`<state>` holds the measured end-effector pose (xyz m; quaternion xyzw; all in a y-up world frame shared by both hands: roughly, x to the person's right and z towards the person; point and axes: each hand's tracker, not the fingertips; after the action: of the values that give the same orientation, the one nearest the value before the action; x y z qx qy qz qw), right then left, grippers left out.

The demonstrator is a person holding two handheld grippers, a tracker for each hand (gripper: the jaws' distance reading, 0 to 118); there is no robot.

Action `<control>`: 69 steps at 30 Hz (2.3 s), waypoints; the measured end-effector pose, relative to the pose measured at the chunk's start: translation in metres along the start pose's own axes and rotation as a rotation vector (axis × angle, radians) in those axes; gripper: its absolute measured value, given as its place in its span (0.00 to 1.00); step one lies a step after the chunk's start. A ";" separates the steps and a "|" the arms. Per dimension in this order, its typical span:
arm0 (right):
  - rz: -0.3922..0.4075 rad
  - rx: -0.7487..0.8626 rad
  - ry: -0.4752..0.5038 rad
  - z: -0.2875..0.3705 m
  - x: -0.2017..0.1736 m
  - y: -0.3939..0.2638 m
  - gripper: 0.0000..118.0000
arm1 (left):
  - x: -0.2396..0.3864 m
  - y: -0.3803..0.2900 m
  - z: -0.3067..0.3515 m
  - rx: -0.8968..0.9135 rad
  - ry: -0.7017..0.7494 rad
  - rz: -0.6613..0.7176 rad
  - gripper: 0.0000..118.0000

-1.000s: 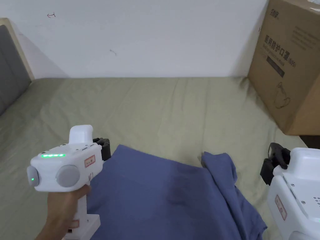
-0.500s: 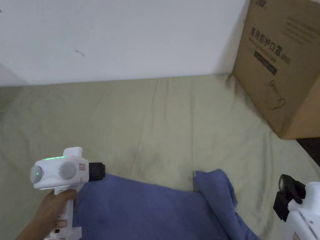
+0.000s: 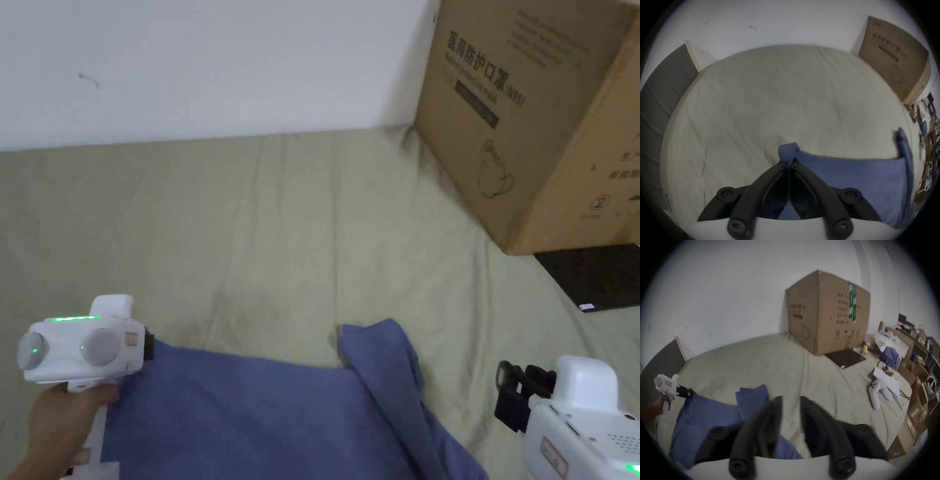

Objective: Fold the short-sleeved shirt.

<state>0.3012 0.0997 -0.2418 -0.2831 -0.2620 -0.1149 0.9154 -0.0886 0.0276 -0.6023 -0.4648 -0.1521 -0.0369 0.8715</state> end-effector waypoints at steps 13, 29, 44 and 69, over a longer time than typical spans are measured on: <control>0.116 -0.425 0.023 -0.099 -0.013 -0.069 0.85 | -0.008 -0.016 0.135 0.144 -0.079 0.015 0.01; 0.204 -0.276 -0.011 -0.058 -0.018 -0.043 0.01 | -0.033 -0.043 0.156 0.153 -0.090 0.087 0.01; 0.177 0.270 0.090 0.079 -0.050 0.139 0.01 | -0.086 -0.003 0.275 0.408 -0.015 0.136 0.01; 0.202 0.632 0.176 0.079 -0.137 0.376 0.01 | -0.117 0.198 0.400 0.827 0.174 0.112 0.01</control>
<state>0.2883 0.4595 -0.4329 0.0012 -0.1754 0.0392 0.9837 -0.2514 0.4596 -0.5869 -0.0791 -0.0545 0.0357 0.9947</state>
